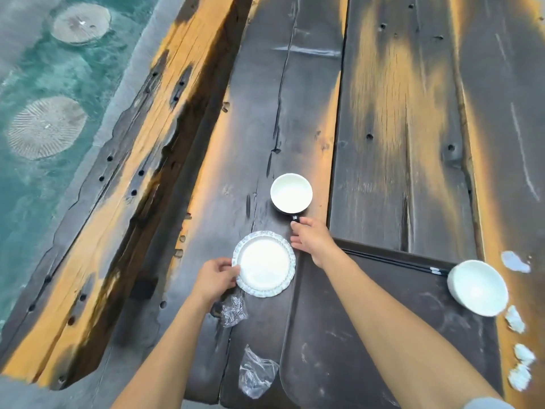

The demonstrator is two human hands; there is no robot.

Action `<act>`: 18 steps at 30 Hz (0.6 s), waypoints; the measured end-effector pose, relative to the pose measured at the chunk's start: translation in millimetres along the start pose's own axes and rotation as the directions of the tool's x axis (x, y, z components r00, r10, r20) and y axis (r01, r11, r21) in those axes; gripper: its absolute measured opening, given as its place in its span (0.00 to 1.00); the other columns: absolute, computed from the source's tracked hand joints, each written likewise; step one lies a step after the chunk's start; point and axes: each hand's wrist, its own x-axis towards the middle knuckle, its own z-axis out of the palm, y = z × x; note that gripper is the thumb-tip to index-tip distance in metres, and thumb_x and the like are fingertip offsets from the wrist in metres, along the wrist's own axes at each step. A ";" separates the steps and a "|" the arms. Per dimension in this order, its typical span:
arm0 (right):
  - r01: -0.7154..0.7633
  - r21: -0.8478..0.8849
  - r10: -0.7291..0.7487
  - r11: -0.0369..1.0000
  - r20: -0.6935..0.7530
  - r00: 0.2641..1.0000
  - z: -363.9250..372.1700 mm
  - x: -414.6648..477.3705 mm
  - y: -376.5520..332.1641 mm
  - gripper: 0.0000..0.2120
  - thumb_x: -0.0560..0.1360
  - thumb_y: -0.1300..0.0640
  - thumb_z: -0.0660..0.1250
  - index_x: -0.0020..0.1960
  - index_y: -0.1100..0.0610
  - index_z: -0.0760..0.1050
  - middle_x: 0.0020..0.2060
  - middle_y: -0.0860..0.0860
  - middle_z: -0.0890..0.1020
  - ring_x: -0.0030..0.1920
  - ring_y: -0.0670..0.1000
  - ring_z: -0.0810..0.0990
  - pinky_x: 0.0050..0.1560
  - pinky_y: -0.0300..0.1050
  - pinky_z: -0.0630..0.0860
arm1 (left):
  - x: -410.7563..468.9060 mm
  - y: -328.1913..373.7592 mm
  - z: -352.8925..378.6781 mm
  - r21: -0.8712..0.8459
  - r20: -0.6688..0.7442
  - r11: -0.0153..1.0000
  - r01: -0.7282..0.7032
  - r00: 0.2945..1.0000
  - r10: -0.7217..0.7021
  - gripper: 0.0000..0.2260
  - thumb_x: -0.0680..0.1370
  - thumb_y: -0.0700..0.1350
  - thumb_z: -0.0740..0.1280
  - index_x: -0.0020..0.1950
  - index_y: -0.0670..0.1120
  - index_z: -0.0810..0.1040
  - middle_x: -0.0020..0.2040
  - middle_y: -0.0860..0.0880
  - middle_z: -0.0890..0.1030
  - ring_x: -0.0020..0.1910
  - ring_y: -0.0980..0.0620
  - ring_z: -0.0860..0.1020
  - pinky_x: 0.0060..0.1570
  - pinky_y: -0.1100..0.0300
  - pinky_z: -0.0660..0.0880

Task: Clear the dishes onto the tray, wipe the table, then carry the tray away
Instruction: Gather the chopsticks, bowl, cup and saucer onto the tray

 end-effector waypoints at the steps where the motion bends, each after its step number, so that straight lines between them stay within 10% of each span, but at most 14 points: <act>1: -0.007 0.023 0.007 1.000 0.001 1.000 0.6 0.2 -1.5 0.22 0.81 0.57 0.65 0.73 0.61 0.67 0.46 0.53 0.79 0.55 0.58 0.82 0.51 0.46 0.82 | 2.3 -2.4 0.5 -0.013 0.005 1.000 -0.005 1.000 0.005 0.07 0.81 0.34 0.66 0.59 0.35 0.79 0.46 0.40 0.81 0.45 0.45 0.79 0.41 0.62 0.80; 8: -0.019 0.163 0.017 0.986 0.010 1.000 5.7 1.6 -8.5 0.08 0.81 0.58 0.67 0.52 0.64 0.77 0.46 0.57 0.79 0.47 0.53 0.79 0.57 0.47 0.80 | 13.6 -18.2 -1.2 -0.115 0.026 0.993 0.005 1.000 -0.002 0.05 0.80 0.33 0.67 0.55 0.38 0.80 0.42 0.42 0.84 0.40 0.47 0.84 0.41 0.56 0.84; 18: -0.032 0.428 0.059 0.903 -0.052 0.997 -18.8 -49.1 -2.1 0.05 0.73 0.67 0.74 0.46 0.67 0.80 0.45 0.60 0.85 0.49 0.56 0.85 0.54 0.48 0.83 | -15.1 5.3 -9.7 -0.168 -0.127 0.980 -0.107 0.988 0.086 0.04 0.79 0.32 0.67 0.49 0.38 0.80 0.40 0.40 0.85 0.33 0.52 0.84 0.34 0.64 0.82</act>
